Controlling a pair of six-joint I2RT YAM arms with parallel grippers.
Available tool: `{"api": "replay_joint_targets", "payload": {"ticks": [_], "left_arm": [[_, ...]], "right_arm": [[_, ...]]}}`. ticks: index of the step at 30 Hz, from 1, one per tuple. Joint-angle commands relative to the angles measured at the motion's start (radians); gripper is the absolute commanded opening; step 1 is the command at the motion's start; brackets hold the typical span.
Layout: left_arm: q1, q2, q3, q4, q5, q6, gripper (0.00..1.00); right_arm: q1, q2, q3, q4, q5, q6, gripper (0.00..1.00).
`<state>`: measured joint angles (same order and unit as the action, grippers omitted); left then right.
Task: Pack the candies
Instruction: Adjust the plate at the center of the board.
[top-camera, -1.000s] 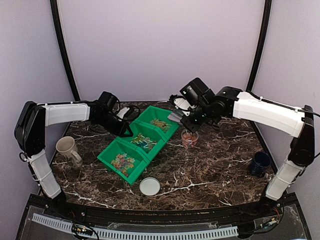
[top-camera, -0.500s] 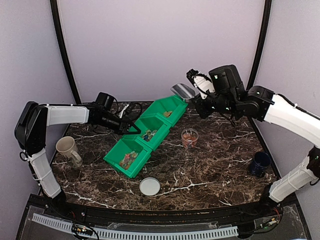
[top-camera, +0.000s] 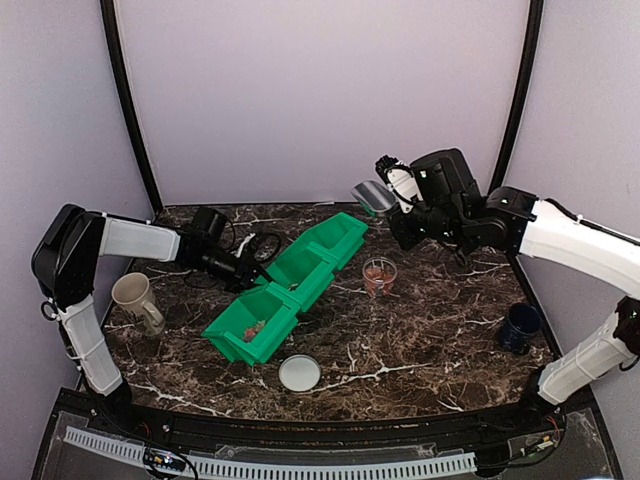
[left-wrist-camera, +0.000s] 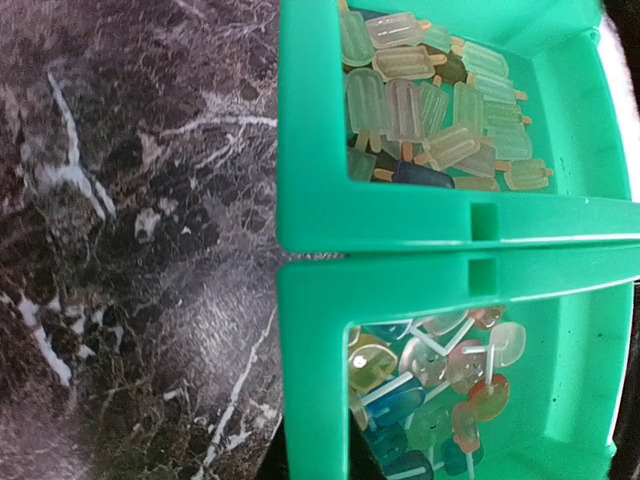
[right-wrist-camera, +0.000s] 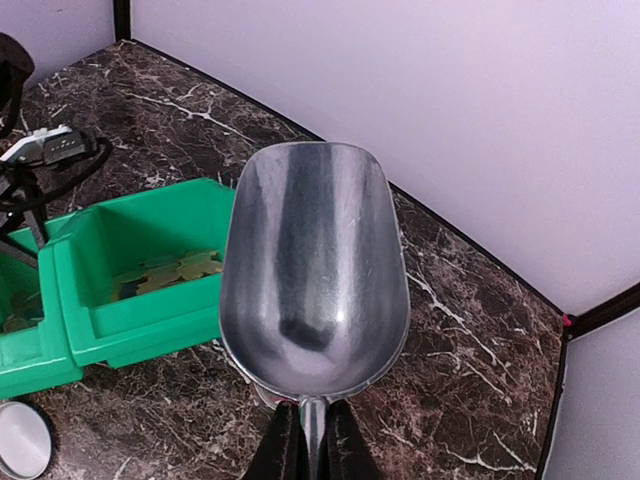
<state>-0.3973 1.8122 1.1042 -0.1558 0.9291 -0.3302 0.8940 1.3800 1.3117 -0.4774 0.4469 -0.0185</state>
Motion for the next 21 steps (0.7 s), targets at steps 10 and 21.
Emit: {"api": "replay_joint_targets", "payload": {"ticks": [10, 21], "left_arm": [[0.000, -0.051, -0.083, 0.128, 0.155, -0.134, 0.00], [0.003, -0.009, -0.044, -0.058, -0.026, -0.110, 0.00]], "right_arm": [[-0.007, 0.071, 0.014, 0.083, 0.016, 0.071, 0.00], [-0.007, 0.064, -0.005, 0.079, 0.022, 0.079, 0.00]]}}
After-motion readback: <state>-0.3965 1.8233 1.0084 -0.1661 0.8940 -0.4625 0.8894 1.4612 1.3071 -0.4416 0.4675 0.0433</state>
